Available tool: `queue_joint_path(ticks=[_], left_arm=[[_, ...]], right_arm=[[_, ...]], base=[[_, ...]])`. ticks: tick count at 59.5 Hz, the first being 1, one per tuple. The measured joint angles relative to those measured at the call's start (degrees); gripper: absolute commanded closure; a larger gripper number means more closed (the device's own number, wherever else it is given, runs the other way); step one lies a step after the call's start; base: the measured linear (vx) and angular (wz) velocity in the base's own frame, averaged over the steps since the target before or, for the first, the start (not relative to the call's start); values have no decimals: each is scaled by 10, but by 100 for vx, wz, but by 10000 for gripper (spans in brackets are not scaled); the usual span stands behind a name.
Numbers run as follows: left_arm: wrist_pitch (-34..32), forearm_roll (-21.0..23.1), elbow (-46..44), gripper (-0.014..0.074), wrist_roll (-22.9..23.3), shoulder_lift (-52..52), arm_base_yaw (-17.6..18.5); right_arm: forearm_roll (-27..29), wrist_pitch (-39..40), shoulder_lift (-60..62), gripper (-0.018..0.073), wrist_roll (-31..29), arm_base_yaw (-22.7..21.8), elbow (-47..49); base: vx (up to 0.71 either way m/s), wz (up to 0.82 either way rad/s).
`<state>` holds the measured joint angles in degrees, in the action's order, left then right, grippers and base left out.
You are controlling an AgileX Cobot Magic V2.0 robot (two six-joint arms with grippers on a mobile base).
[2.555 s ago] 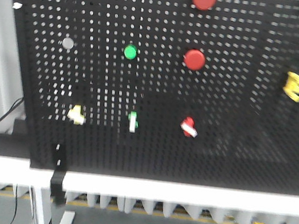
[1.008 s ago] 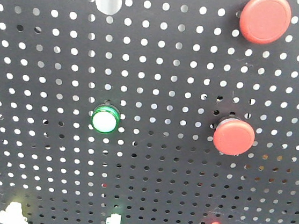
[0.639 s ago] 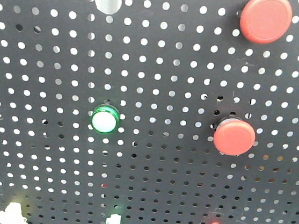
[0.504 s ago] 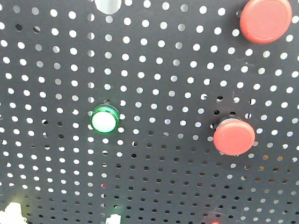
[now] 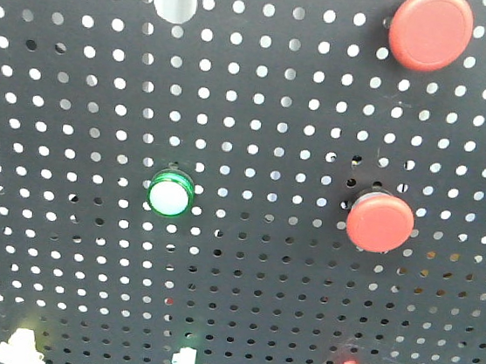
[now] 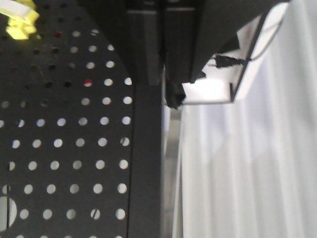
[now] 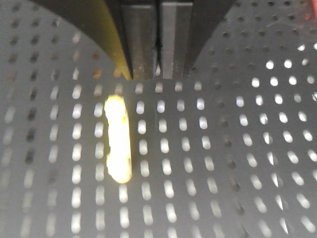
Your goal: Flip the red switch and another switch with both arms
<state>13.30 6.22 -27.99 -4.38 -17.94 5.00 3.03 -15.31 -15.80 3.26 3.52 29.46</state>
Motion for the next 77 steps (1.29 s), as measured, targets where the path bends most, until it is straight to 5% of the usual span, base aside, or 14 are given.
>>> queue_joint_path(ticks=[10, 21, 32, 43, 77], left_arm=[[45, 134, -13, 594, -143, -30, 37], [86, 390, -13, 594, -405, -83, 84], [66, 535, -14, 594, -532, -148, 87], [87, 555, -15, 594, -565, -217, 87], [78, 561, -28, 594, -570, -242, 88]], right_arm=[[0, -2, 0, 566, 7, 0, 0], [0, -5, 0, 566, 9, 0, 0], [0, -15, 0, 566, 9, 0, 0], [0, -25, 0, 566, 9, 0, 0], [0, -36, 0, 566, 9, 0, 0]], base=[[0, 0], [0, 0], [0, 0], [0, 0], [0, 0]])
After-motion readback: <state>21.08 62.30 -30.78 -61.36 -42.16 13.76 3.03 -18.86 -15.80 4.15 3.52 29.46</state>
